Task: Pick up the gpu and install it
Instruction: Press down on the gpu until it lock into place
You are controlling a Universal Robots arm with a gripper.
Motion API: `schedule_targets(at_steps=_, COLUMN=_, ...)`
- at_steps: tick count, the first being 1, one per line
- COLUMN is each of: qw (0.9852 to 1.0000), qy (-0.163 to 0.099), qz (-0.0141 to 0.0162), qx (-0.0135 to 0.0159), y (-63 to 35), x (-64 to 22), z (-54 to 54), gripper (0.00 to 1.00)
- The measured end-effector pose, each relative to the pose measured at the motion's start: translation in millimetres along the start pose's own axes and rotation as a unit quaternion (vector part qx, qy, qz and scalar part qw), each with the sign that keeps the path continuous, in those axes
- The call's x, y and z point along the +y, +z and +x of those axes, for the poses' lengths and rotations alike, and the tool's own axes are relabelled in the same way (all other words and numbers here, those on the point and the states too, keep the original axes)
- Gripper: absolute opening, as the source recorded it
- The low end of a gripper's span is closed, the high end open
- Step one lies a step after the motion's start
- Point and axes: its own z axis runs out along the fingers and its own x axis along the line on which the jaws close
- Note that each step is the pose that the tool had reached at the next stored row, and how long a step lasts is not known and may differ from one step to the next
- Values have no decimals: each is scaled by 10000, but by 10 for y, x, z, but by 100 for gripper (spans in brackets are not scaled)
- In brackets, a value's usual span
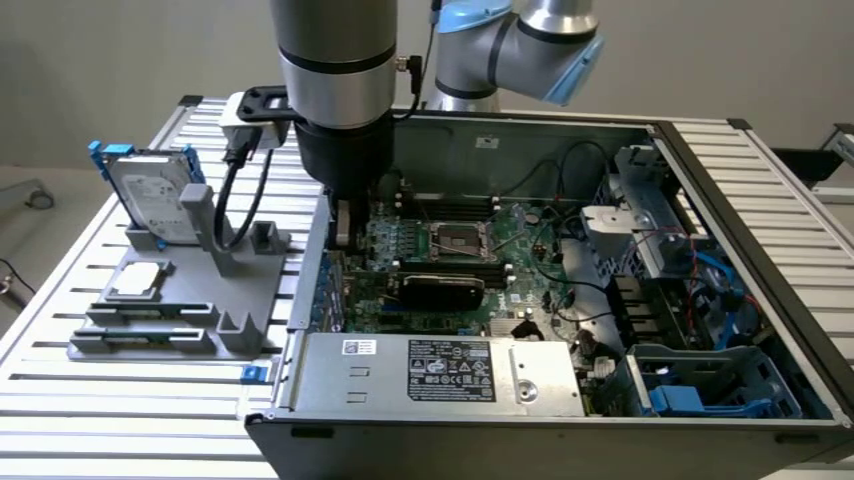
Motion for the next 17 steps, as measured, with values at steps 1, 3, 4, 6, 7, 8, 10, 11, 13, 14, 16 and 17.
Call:
schedule_targets(at_steps=1, qw=10000, qy=1, qz=-2, qx=1, y=0, x=0, z=0, gripper=11)
schedule_targets(at_steps=3, qw=10000, qy=1, qz=-2, qx=10, y=3, x=-1, z=0, gripper=11)
schedule_targets(at_steps=4, qw=10000, qy=1, qz=-2, qx=15, y=4, x=-1, z=0, gripper=11)
schedule_targets(at_steps=6, qw=10000, qy=2, qz=-3, qx=25, y=7, x=-1, z=0, gripper=11)
schedule_targets(at_steps=7, qw=10000, qy=4, qz=-8, qx=29, y=9, x=0, z=1, gripper=11)
schedule_targets(at_steps=8, qw=10000, qy=7, qz=-14, qx=31, y=11, x=0, z=1, gripper=11)
schedule_targets(at_steps=10, qw=10000, qy=10, qz=-26, qx=35, y=16, x=1, z=1, gripper=11)
schedule_targets(at_steps=11, qw=10000, qy=11, qz=-30, qx=37, y=18, x=1, z=2, gripper=11)
schedule_targets(at_steps=13, qw=10000, qy=15, qz=-39, qx=41, y=23, x=1, z=2, gripper=11)
schedule_targets(at_steps=14, qw=10000, qy=18, qz=-44, qx=43, y=26, x=2, z=2, gripper=11)
schedule_targets(at_steps=16, qw=10000, qy=28, qz=-59, qx=47, y=28, x=4, z=3, gripper=11)
schedule_targets(at_steps=17, qw=10000, qy=35, qz=-72, qx=47, y=28, x=5, z=3, gripper=11)
